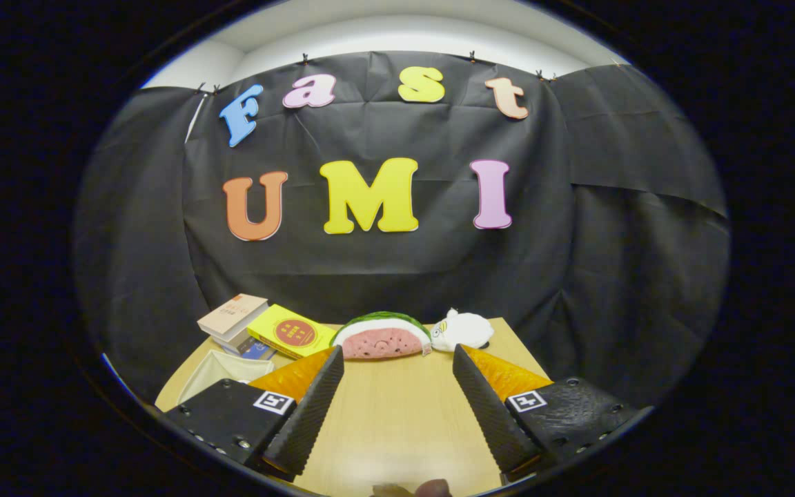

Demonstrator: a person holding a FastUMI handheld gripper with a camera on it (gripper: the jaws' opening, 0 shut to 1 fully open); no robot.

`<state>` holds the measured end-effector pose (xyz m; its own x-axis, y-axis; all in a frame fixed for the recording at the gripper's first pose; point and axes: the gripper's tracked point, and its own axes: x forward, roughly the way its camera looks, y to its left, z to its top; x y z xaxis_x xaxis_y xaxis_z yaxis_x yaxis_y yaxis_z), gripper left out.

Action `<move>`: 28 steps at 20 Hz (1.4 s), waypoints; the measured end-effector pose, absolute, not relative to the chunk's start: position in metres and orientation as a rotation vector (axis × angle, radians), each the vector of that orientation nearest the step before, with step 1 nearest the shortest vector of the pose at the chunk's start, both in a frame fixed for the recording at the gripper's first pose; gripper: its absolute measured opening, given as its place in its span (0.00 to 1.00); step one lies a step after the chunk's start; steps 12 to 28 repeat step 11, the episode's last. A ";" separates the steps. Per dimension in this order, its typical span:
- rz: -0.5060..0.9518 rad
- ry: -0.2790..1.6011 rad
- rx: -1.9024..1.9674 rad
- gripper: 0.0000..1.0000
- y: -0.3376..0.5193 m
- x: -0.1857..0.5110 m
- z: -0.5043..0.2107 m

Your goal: Open the storage box then place both shoes into the box .Put the left shoe in first, then the right shoe, with the right side of both shoes facing outward in a uniform manner.

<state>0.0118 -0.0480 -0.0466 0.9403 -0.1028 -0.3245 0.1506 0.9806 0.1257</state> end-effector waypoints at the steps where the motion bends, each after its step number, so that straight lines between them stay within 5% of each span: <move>1: -0.132 0.315 0.150 0.96 -0.050 0.011 -0.045; 28: -0.126 0.300 0.144 0.96 -0.049 0.016 -0.042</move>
